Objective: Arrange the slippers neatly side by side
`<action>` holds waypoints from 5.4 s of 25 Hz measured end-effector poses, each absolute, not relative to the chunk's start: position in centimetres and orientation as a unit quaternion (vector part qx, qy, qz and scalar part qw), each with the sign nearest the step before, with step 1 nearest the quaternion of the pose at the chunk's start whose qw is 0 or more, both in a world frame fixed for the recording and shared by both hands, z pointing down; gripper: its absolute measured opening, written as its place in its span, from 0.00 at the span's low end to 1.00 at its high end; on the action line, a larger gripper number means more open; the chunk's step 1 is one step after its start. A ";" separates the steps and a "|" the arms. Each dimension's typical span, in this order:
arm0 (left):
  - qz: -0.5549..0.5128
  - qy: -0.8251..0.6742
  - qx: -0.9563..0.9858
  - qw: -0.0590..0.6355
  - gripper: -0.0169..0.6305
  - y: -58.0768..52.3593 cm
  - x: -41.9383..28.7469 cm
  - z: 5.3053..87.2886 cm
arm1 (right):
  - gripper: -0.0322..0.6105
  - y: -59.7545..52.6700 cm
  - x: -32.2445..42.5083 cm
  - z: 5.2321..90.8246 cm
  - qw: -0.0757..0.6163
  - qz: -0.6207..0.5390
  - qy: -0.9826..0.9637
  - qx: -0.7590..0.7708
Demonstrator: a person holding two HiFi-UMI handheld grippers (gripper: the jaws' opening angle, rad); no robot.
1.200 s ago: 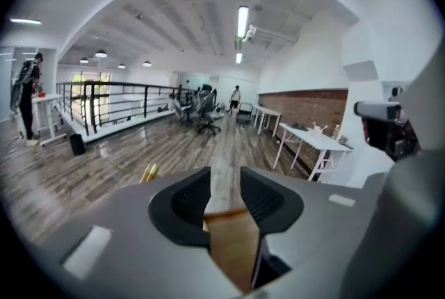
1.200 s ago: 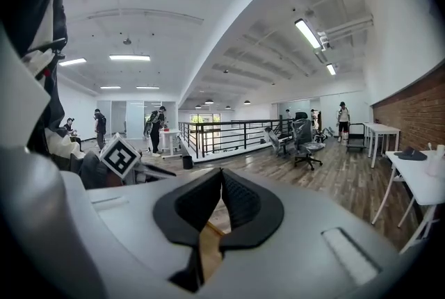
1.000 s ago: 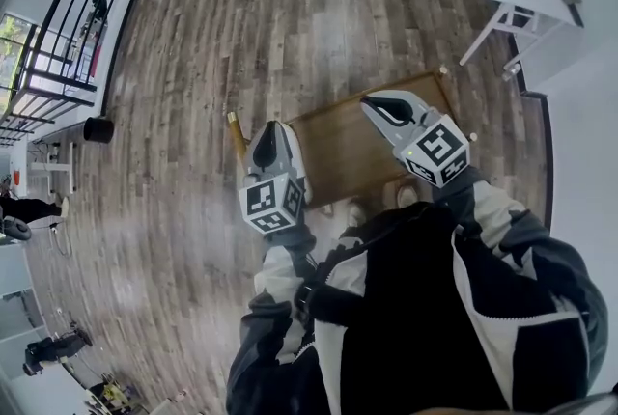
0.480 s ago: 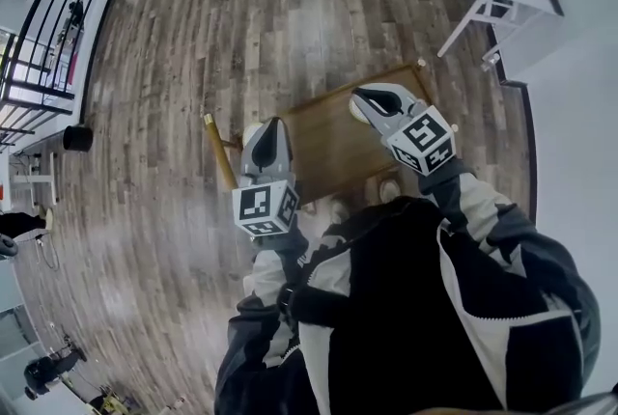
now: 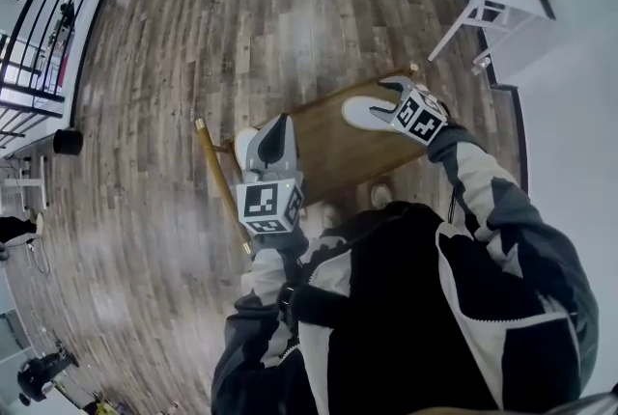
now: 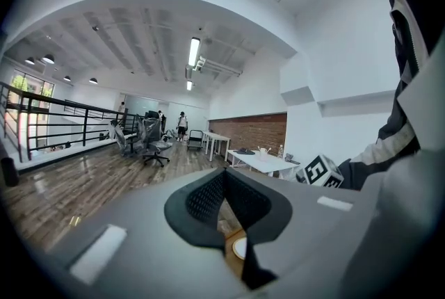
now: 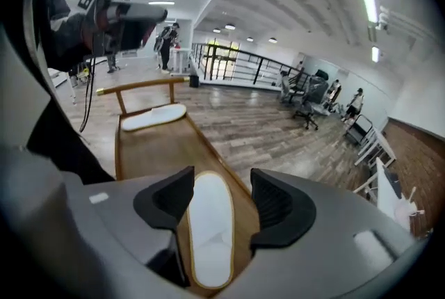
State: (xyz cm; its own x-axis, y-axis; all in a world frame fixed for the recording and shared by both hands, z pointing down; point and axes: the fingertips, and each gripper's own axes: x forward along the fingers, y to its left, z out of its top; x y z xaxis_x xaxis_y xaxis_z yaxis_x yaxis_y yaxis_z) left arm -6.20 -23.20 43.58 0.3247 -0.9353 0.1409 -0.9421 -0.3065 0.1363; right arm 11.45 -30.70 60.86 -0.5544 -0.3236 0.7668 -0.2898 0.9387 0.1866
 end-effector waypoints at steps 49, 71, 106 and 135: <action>0.011 -0.632 0.765 0.120 0.05 -19.2 -11.2 45.1 | 0.09 -28.9 10.0 71.3 0.538 0.176 -0.815 0.124; 0.017 -0.651 0.749 0.121 0.05 -13.2 -18.3 45.0 | 0.09 -22.0 -4.9 70.1 0.418 0.351 -0.815 0.194; 0.066 -0.642 0.755 0.119 0.05 -10.4 -19.6 46.7 | 0.28 -21.4 -11.4 77.9 0.474 0.348 -0.777 0.223; 0.024 -0.559 0.826 0.070 0.05 -18.8 -12.6 40.4 | 0.06 -19.2 -3.2 38.1 0.047 0.072 -0.963 0.257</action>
